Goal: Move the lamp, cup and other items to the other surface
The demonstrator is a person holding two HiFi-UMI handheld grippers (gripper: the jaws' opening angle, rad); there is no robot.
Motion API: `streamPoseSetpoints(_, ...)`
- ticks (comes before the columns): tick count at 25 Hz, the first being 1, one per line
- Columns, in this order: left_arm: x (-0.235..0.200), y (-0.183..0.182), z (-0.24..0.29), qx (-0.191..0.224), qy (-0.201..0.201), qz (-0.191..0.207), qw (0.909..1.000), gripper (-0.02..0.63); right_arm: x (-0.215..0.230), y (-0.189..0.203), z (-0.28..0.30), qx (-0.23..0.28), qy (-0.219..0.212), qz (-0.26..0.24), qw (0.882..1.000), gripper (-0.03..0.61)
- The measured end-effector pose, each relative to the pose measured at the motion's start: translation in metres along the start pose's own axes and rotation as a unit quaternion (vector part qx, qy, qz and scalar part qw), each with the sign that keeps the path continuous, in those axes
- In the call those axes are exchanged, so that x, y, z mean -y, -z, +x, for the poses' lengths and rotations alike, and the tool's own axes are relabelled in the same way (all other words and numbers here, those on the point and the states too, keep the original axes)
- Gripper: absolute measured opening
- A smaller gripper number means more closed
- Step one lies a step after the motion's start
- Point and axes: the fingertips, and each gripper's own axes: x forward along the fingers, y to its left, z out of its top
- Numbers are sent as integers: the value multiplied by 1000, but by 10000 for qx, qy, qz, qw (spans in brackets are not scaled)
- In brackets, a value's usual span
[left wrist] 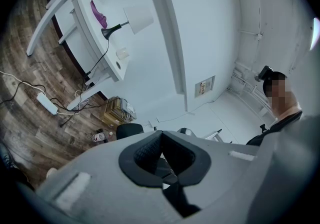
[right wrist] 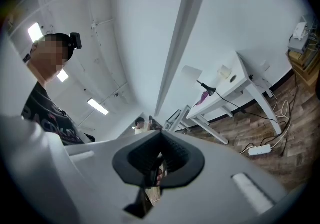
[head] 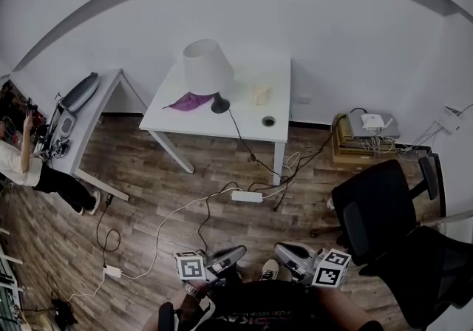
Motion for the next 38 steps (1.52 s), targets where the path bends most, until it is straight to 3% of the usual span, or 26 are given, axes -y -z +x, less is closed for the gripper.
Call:
streamPoseSetpoints(15, 21, 1, 27, -270, 72, 384, 9989, -8, 1, -17, -17, 238, 34, -27, 9997, 11)
streamPoseSetpoints(27, 21, -7, 26, -378, 36, 370, 9986, -8, 10, -22, -19, 458, 139, 69, 9988, 20)
streamPoseSetpoints(38, 4, -43, 18, -357, 234, 309, 9986, -8, 22, -35, 10, 526, 413, 10, 9978, 21)
